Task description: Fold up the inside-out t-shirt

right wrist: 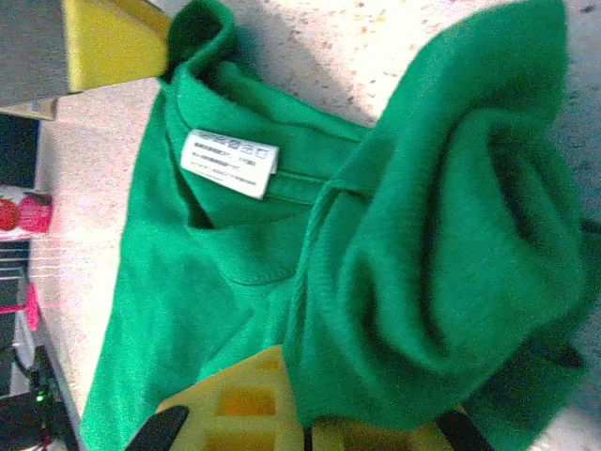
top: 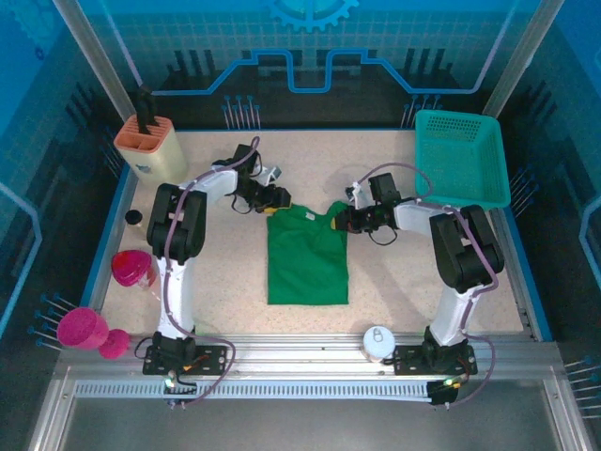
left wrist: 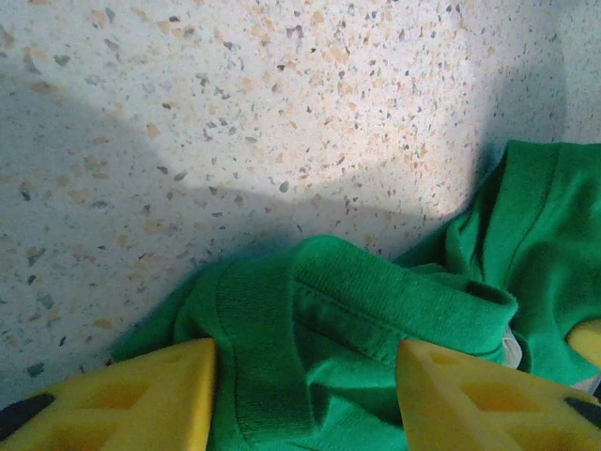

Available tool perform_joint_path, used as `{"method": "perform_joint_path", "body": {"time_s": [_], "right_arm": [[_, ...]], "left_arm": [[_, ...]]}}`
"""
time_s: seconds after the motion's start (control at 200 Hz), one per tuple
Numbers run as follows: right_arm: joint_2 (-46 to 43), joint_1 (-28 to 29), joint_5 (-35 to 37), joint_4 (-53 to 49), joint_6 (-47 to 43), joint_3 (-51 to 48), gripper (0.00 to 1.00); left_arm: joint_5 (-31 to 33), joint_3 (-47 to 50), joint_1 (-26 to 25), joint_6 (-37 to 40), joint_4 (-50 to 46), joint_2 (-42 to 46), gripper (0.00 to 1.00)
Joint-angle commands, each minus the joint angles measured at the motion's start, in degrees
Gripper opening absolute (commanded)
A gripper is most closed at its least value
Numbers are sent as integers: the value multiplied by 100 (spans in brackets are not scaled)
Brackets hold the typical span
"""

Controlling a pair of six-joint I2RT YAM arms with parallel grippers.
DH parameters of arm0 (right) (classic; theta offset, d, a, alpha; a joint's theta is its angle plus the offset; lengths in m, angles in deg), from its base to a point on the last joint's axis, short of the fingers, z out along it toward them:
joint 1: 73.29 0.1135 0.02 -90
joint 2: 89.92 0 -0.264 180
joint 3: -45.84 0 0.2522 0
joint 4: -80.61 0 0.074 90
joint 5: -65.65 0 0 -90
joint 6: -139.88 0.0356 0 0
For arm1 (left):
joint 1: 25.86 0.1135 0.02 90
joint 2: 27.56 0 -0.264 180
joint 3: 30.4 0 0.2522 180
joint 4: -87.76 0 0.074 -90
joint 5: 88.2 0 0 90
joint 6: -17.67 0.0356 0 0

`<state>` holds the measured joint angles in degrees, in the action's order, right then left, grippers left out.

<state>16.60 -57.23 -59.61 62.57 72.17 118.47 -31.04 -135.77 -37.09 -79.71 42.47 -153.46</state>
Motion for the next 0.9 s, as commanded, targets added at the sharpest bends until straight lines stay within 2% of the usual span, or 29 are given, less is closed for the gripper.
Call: {"method": "perform_joint_path", "body": {"time_s": [0.0, 0.095, 0.16, 0.205, 0.285, 0.39, 0.485, 0.525, 0.55, 0.57, 0.58, 0.645, 0.685, 0.736, 0.756, 0.841, 0.896], "right_arm": [[-179, -26, -478, 424, -12, -171, 6], [-185, -62, -668, 586, -11, -234, 3], [-231, -82, -907, 631, 23, -236, 2], [-315, -89, -1110, 594, 103, -228, 3], [-601, -92, -1599, 785, 331, -370, 5], [-1034, -134, -1795, 1737, 882, -890, 8], [-726, -325, -1336, 1281, 855, -881, 7], [-406, -388, -896, 682, 671, -585, 15], [-165, -420, -622, 428, 560, -443, 25], [21, -427, -445, 252, 471, -334, 33], [109, -432, -378, 186, 417, -293, 35], [532, -436, 90, 14, 474, -53, 45], [612, -435, 200, -1, 611, 26, 53], [549, -438, 200, 38, 794, 59, 72], [470, -434, 189, 49, 819, 41, 77], [-133, -436, 354, 5, 789, -191, 79], [-645, -431, 606, -236, 616, -394, 80]], "left_arm": [[-162, 72, -11, 70, -138, 14, 44], [-381, 144, 2, 109, 53, 120, 13], [-819, 181, 53, 310, 60, 366, 0], [-1112, 375, 81, 586, -8, 742, 0], [-953, 776, 92, 869, -415, 1541, 0], [-903, 1475, 161, 396, -136, 2267, 0], [-593, 1877, 305, -163, 374, 2379, 0], [-525, 1952, 352, -346, 525, 2298, 0], [-409, 1985, 358, -424, 626, 2211, 1], [-251, 2005, 349, -470, 719, 2134, 14], [-184, 2020, 342, -491, 765, 2091, 16], [-187, 2090, 336, -421, 1336, 1751, 19], [-63, 1998, 348, -500, 1460, 1516, 25], [-61, 1850, 357, -494, 1345, 1394, 26], [-31, 1854, 349, -504, 1320, 1432, 26], [267, 2252, 331, -690, 1493, 1956, 28], [541, 2464, 331, -751, 1243, 2405, 31]]}}
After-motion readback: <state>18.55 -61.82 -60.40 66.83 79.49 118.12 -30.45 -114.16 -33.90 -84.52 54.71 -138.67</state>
